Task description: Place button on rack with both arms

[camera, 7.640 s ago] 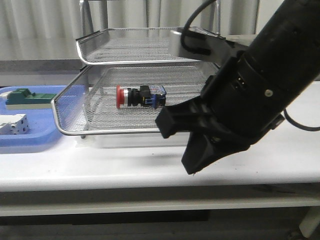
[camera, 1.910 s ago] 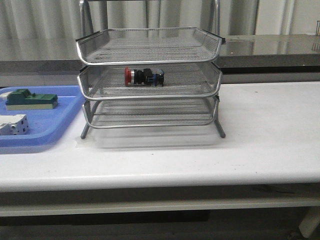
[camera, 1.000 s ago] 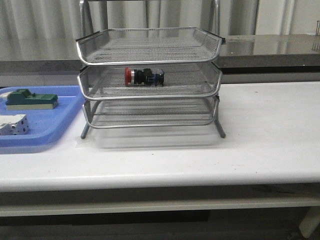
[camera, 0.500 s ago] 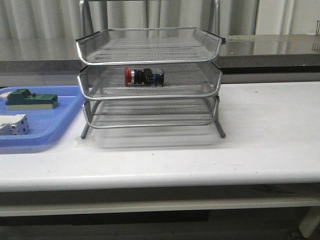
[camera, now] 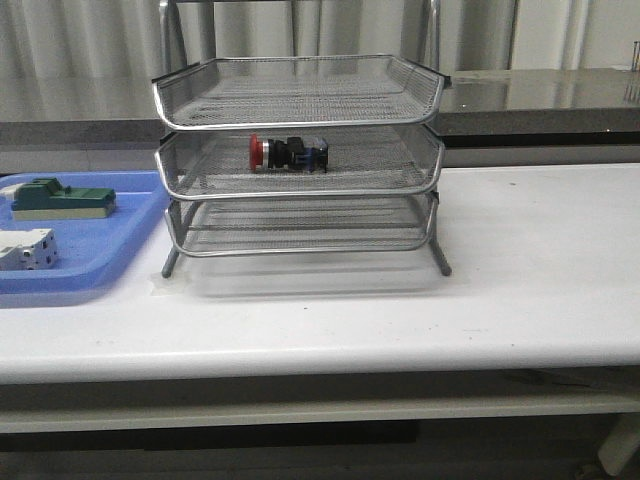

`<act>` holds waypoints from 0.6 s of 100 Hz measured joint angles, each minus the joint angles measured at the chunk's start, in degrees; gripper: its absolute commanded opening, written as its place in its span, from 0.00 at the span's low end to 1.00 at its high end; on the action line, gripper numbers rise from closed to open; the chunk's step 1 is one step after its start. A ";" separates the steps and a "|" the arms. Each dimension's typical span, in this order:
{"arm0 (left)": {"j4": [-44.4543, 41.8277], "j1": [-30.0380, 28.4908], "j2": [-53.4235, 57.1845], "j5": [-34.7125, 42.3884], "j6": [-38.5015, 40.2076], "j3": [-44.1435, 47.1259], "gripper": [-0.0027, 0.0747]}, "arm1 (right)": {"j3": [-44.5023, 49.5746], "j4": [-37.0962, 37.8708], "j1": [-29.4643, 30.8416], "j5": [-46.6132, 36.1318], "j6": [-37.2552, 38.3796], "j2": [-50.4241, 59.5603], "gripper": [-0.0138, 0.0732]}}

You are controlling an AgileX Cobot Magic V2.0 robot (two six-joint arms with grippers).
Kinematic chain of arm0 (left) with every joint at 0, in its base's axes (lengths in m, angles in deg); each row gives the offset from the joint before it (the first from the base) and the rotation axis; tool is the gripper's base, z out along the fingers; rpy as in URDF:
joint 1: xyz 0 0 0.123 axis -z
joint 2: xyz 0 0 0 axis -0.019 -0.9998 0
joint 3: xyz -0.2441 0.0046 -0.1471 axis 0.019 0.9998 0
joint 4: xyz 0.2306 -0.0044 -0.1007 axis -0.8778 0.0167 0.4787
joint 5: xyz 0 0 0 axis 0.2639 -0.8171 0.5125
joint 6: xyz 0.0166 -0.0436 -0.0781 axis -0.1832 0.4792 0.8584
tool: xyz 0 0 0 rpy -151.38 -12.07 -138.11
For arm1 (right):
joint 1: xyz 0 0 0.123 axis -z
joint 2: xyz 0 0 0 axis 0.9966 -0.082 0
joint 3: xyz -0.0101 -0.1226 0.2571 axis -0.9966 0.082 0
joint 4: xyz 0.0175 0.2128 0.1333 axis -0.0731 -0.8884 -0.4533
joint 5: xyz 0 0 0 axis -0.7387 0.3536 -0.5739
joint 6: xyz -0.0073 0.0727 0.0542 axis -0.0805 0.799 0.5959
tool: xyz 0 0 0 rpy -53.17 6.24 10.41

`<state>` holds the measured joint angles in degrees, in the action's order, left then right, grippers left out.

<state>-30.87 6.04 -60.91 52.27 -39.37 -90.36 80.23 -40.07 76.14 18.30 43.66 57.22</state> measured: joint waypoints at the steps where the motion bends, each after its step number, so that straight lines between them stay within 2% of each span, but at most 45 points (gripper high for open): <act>1: 0.00 0.00 0.00 0.00 0.00 0.00 0.04 | 0.00 0.00 0.00 0.00 0.00 0.00 0.09; 37: -0.11 0.00 0.00 0.00 0.00 0.00 0.04 | 0.00 0.00 0.00 -0.04 0.00 0.00 0.09; 60: -3.95 0.00 1.62 0.00 1.34 1.88 0.04 | 0.00 0.00 0.00 -0.04 0.00 0.00 0.09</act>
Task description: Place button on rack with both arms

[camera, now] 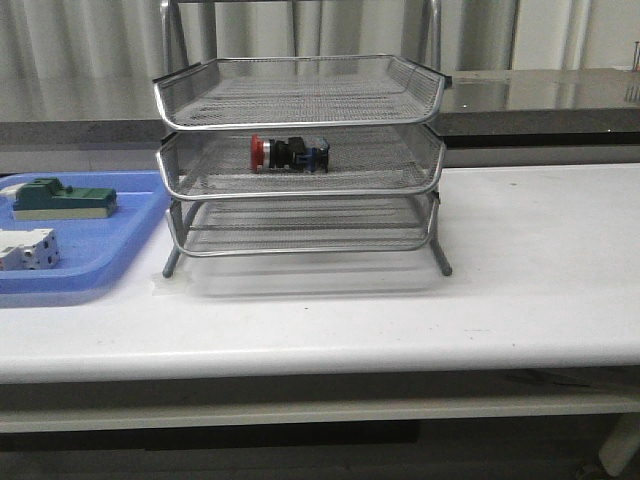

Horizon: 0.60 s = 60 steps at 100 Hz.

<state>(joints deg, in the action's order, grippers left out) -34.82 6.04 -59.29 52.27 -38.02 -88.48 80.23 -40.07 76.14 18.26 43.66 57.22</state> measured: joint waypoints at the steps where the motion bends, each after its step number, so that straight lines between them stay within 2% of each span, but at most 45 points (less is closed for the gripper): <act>1: -0.26 0.00 0.28 0.00 0.19 0.13 0.04 | 0.00 0.00 0.00 0.00 0.00 0.00 0.09; 23: -3.40 0.00 6.52 0.00 5.89 5.75 0.04 | 0.00 0.00 0.00 0.00 0.00 0.00 0.09; 60: -5.81 0.00 18.43 0.00 10.60 14.98 0.04 | 0.00 0.00 0.00 0.00 0.00 0.00 0.09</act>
<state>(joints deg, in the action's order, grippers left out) -40.64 6.04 -40.85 52.27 -27.42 -73.50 80.23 -40.07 76.14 18.26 43.66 57.22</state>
